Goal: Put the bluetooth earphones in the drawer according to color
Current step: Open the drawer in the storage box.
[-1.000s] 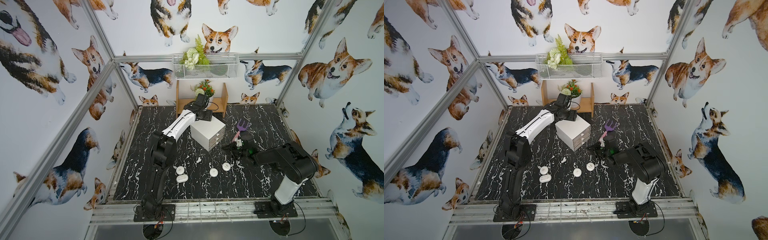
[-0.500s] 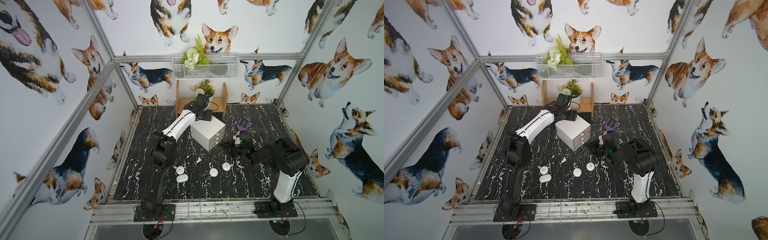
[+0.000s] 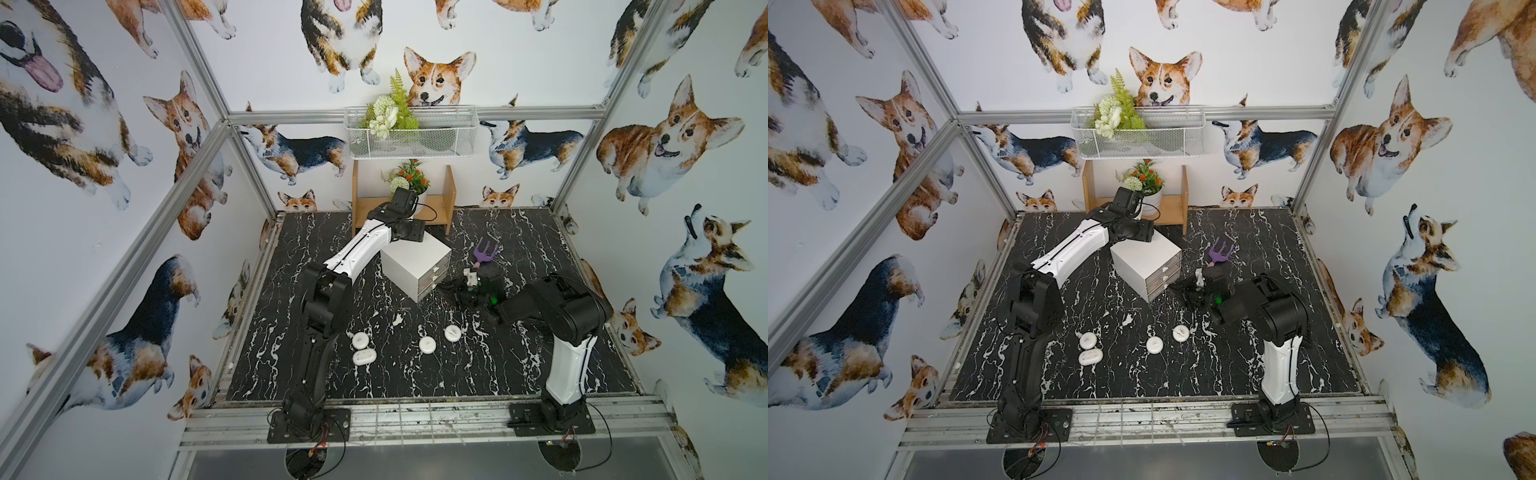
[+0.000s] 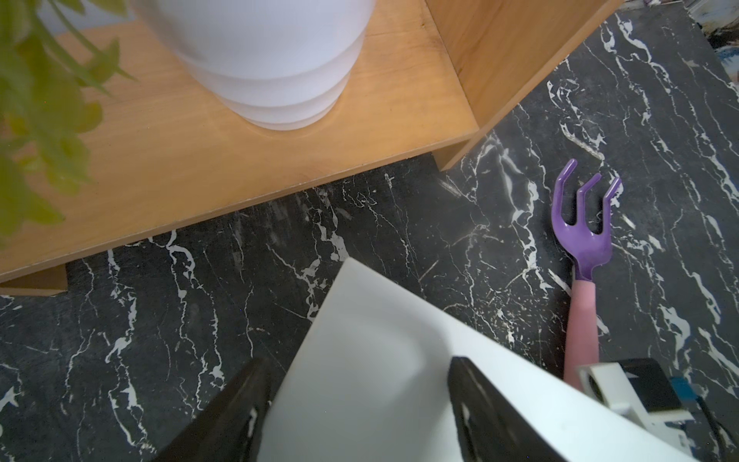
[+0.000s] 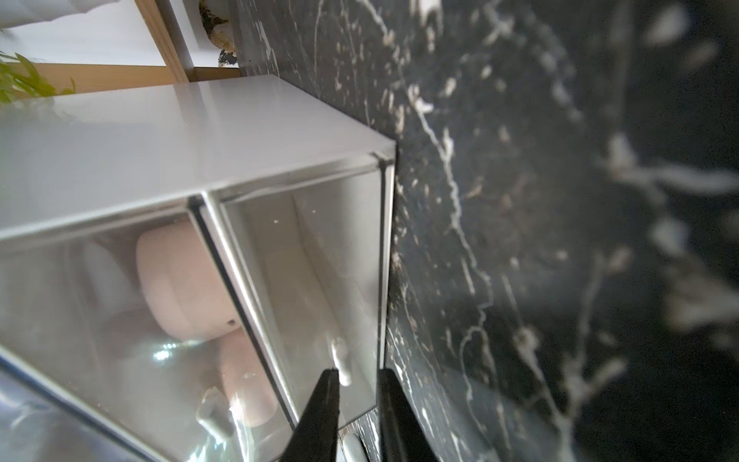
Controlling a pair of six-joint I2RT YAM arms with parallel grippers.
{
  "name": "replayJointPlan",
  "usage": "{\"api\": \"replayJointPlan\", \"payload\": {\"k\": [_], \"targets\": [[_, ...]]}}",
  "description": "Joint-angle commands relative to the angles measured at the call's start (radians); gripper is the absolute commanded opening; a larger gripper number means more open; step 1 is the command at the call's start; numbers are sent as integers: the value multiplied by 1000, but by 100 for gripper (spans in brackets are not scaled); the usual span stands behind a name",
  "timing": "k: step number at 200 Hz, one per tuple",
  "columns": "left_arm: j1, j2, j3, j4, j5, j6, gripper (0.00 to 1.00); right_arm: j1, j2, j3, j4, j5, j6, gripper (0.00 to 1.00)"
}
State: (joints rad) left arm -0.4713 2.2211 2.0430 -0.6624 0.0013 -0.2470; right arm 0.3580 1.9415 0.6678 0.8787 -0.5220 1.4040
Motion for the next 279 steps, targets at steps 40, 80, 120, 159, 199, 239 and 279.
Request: {"api": "replayJointPlan", "payload": {"k": [40, 80, 120, 159, 199, 239, 279], "targets": [[-10, 40, -18, -258, 74, 19, 75, 5, 46, 28, 70, 0, 19, 24], [-10, 40, -11, -265, 74, 21, 75, 10, 71, 45, 106, 3, 38, 24], [-9, 41, -4, -272, 72, 24, 75, 15, 90, 51, 149, 11, 58, 17], [-9, 40, -12, -270, 73, 22, 75, 17, 96, 37, 189, 20, 77, 5], [-9, 40, -29, -264, 70, 21, 75, 18, 89, -2, 199, 13, 80, 0], [-9, 47, -29, -258, 69, 11, 75, 21, 28, -94, 156, -1, 41, 0], [-9, 53, -17, -262, 69, 5, 75, 21, -75, -208, 84, -18, -7, 0]]}}
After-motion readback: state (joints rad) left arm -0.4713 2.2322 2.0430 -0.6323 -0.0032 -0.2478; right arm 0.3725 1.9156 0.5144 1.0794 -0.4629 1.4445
